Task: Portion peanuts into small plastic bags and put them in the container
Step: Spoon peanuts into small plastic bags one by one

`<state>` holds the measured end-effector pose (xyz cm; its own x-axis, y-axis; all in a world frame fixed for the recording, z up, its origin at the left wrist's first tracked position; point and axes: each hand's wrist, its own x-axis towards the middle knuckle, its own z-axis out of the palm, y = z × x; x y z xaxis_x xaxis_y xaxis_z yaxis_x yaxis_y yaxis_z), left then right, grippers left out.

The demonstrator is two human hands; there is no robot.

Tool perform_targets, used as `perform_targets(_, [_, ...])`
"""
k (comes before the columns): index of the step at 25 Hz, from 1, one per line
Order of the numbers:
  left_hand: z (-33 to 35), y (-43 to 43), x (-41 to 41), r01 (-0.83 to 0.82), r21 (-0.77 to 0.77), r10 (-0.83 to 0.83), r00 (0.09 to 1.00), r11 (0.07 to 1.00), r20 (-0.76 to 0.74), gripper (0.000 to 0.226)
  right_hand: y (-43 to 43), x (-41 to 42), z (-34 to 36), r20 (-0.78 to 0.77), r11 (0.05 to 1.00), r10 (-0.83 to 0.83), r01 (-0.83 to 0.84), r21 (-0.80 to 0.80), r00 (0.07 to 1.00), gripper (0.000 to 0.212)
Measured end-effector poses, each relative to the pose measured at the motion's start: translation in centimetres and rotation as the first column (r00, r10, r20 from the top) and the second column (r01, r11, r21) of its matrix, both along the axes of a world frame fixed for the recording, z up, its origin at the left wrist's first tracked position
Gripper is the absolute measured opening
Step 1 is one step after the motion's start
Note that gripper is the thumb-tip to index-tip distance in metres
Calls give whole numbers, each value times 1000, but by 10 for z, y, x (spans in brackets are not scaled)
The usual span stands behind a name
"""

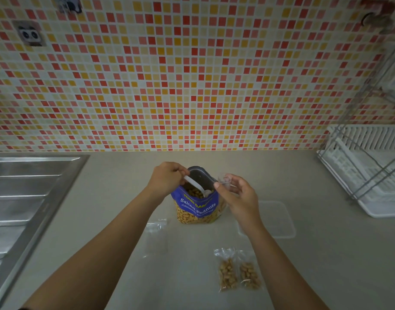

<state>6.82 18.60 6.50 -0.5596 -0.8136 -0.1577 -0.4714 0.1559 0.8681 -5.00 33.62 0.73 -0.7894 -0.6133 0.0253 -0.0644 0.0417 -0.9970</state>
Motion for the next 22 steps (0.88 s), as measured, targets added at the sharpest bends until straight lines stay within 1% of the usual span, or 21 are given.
perform_targets(6, [-6, -7, 8, -66, 119, 74, 995, 991, -65, 25, 3, 0, 6, 2, 1000, 23, -23, 21, 1000, 45])
perform_targets(9, [-10, -10, 14, -114, 200, 139, 984, 973, -114, 20, 5, 0, 8, -3, 999, 28, -28, 22, 1000, 45])
perform_targets(14, [-14, -19, 29, -184, 238, 229, 958, 954, -175, 18, 8, 2, 12, -22, 1000, 0, 0, -20, 1000, 42])
perform_targets(18, [-18, -28, 39, -209, 226, 257, 943, 951, -212, 23, 11, 7, 17, -174, 999, -6, 13, 36, 985, 48])
perform_targets(22, [-20, -32, 42, -246, 254, 301, 932, 935, -204, 27, 6, 14, 19, -379, 992, 17, 33, 125, 925, 52])
